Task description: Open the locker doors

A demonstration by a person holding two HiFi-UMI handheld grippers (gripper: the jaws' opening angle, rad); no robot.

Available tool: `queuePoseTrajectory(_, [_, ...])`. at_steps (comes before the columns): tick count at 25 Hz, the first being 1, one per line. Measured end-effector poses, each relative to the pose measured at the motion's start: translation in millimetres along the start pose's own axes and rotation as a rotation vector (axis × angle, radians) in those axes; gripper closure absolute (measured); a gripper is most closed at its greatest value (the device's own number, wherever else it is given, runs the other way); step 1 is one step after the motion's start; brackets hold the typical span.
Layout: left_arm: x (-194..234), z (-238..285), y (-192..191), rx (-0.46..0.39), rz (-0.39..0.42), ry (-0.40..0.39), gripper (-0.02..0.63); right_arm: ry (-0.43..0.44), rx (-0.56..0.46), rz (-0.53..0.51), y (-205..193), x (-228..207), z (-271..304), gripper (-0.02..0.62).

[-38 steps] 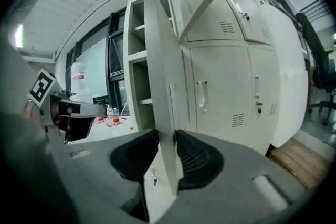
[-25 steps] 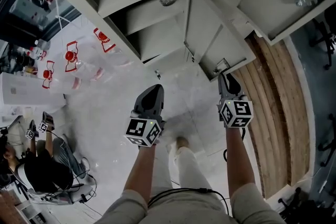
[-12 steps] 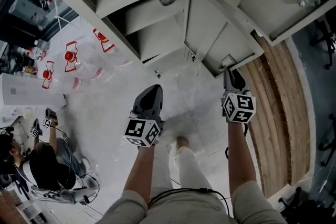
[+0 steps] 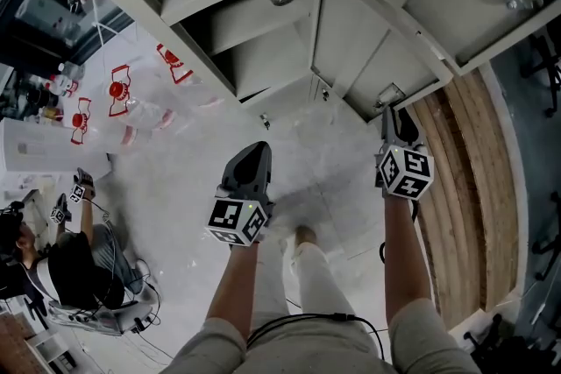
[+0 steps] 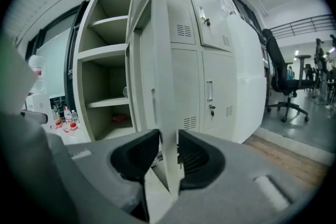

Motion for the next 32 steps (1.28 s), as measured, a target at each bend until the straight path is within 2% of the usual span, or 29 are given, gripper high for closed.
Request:
queuePoseTrajectory(13, [8,-12,5,-0.013,0.007,0.029,0.607,0.014,0.003,0.017,-11,12,-9,0.377])
queuePoseTrajectory(20, [14,-27,15,-0.035,0.009,0.051,0.607,0.004,-0.003,0.029,-9,18,-31,0.374])
queuePoseTrajectory(23, [17,-35,20,-0.045,0.006,0.064,0.607,0.020,-0.006,0.020,-6,30,-39,0.389])
queuePoseTrajectory(27, [19,-47,29,-0.061,0.008,0.073,0.607,0.080,-0.015,-0.023,3,57,-49,0.469])
queuePoseTrajectory(32, [23,-65,45,-0.085,0.017,0.092,0.607,0.167,-0.054,-0.073,26,93,-58,0.521])
Point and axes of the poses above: the fingertips, and each gripper's own axes: z forward along the fingers, x to its left, y out of its top, the point moved 1 cm from there along -z, backward along the fingers, and after that the axes turned 5 degrees about y, right-handed, at the moved point
